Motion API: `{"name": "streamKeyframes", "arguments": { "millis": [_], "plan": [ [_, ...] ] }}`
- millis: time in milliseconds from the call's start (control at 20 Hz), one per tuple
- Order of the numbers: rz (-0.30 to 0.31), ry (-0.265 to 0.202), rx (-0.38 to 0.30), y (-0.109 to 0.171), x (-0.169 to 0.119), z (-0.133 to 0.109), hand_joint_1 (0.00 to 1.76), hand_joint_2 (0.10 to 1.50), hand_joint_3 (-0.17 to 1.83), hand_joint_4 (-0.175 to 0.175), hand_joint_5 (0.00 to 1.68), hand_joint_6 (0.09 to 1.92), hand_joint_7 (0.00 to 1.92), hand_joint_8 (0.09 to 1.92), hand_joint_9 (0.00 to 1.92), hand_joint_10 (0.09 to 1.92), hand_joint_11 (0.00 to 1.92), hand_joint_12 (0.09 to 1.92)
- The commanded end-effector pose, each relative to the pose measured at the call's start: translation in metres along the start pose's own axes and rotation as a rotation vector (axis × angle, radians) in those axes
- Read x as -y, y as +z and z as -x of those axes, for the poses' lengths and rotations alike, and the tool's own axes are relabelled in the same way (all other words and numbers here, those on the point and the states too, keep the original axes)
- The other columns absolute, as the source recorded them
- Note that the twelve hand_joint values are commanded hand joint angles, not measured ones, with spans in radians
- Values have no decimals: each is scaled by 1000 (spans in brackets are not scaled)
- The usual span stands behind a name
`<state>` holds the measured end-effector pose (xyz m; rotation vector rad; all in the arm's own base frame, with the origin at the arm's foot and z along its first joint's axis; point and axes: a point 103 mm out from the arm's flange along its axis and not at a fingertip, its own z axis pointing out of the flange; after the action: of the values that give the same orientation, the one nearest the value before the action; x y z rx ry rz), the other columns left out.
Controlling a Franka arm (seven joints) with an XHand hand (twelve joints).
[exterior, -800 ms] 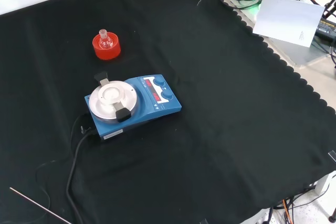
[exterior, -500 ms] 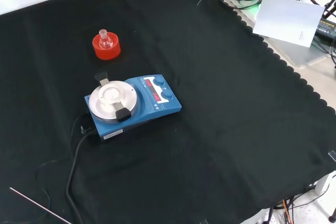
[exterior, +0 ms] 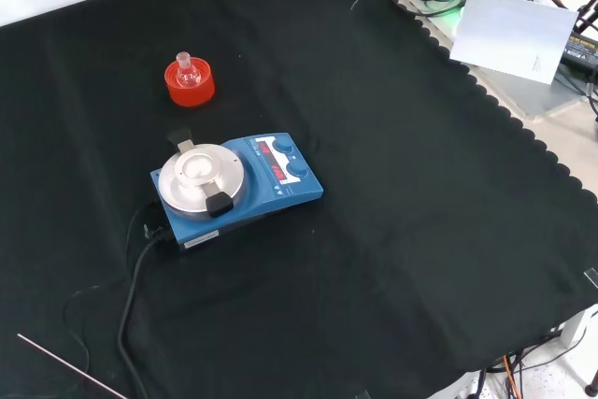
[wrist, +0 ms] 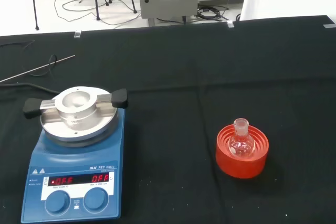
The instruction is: Pick up the round-bottom flask.
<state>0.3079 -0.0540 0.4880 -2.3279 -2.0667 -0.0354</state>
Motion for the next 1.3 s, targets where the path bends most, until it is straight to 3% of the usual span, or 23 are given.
{"name": "streamKeyframes", "arguments": {
  "millis": [50, 550, 800, 1300],
  "plan": [
    [-2, 5, 6, 15, -5, -15, 136, 1271, 269, 12, 399, 87, 171, 461, 221, 590, 0, 1120],
    [-4, 48, -29, 61, -33, -15, 211, 1245, 237, 4, 418, 87, 194, 474, 242, 600, 0, 1161],
    [-25, 35, -50, 90, -80, 8, 245, 1231, 230, -2, 431, 87, 205, 483, 249, 604, 0, 1181],
    [-83, 79, -55, 138, -150, 43, 312, 1210, 225, -6, 453, 87, 210, 498, 255, 608, 0, 1206]
  ]
}}
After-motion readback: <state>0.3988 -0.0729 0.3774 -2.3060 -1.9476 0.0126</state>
